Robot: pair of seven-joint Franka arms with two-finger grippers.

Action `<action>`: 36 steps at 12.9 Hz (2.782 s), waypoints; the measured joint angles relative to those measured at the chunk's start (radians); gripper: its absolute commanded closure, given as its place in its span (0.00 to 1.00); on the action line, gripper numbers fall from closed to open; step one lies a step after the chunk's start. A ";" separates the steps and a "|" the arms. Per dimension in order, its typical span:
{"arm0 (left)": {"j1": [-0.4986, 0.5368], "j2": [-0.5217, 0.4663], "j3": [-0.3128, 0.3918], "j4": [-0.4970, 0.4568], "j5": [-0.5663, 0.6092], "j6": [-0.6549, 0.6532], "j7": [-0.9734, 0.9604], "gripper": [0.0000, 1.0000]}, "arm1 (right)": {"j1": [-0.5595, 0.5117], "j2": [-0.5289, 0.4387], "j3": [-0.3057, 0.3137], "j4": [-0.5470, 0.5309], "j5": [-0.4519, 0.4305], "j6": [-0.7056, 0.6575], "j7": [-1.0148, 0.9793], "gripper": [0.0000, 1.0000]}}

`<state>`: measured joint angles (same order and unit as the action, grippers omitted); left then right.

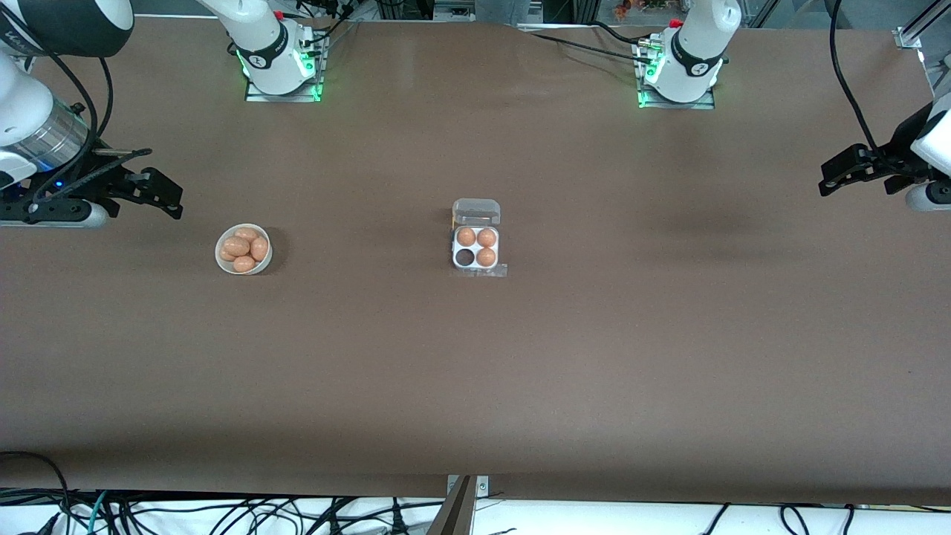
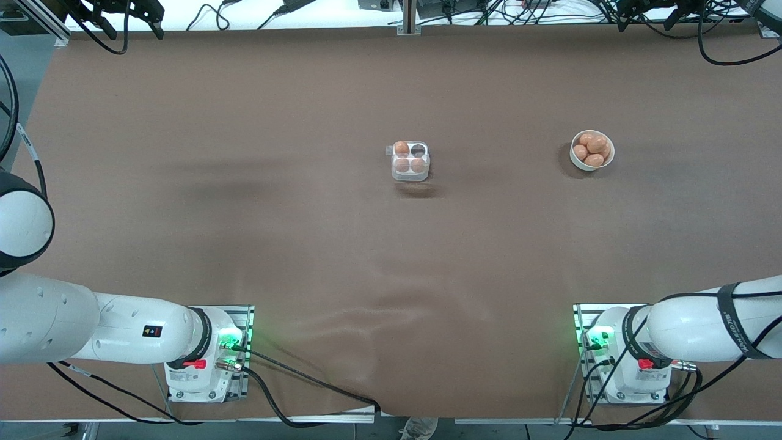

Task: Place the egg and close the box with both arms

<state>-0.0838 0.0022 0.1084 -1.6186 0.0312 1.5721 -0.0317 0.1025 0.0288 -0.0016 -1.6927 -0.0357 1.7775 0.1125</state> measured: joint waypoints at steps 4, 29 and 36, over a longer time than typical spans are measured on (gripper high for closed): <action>0.001 0.001 0.001 0.000 0.000 0.000 0.000 0.02 | -0.001 0.001 -0.008 0.000 0.027 0.000 -0.001 0.00; 0.005 0.002 0.008 0.002 0.000 0.000 0.017 0.02 | -0.002 0.001 -0.010 0.000 0.030 -0.001 -0.005 0.00; 0.005 0.007 0.008 0.002 0.000 0.001 0.018 0.02 | -0.002 0.075 -0.010 -0.024 0.030 -0.055 -0.148 0.00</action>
<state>-0.0793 0.0091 0.1162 -1.6163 0.0312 1.5727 -0.0141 0.1005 0.1037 -0.0116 -1.7164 -0.0060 1.7227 -0.0353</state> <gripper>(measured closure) 0.013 0.000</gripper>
